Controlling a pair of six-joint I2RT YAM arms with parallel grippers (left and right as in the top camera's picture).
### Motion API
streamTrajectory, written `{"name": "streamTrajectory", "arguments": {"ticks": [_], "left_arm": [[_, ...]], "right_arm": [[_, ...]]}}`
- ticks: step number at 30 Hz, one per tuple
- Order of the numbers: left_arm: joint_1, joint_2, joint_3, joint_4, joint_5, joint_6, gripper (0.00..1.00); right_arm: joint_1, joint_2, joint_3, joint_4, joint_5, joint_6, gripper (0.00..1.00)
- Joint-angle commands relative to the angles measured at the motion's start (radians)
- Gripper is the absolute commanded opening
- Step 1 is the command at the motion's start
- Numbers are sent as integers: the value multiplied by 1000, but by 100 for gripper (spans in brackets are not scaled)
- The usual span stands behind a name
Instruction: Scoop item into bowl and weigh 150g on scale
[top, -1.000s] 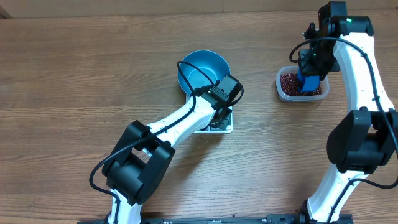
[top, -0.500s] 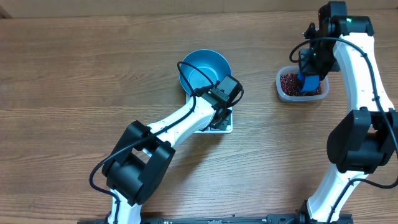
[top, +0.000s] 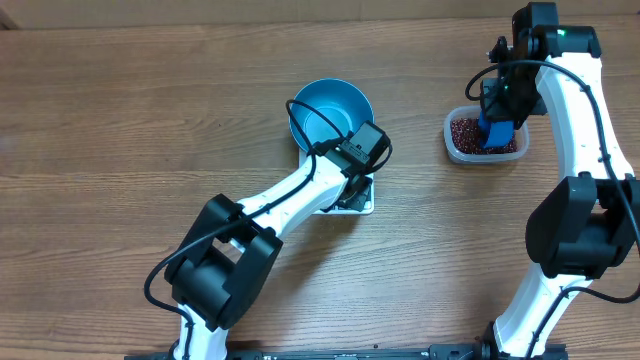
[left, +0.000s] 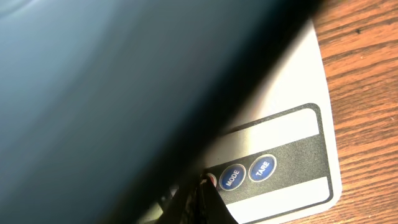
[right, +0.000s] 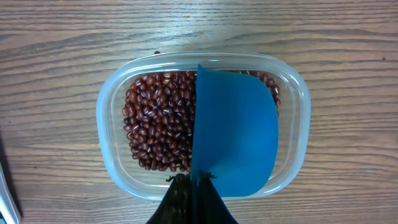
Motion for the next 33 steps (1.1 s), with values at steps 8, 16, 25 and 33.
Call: {"name": "streamTrajectory", "arguments": {"ticks": [8, 16, 25, 33], "left_arm": [[-29, 69, -24, -16, -56, -27, 4], [-14, 69, 24, -35, -32, -9, 4], [-13, 40, 449, -284, -33, 13, 4], [14, 40, 675, -417, -39, 49, 4]], "right_arm": [[-3, 10, -3, 4, -6, 3, 4], [-3, 10, -3, 3, -6, 3, 4], [-4, 10, -3, 6, -6, 3, 5], [-4, 10, -3, 11, -6, 3, 5]]}}
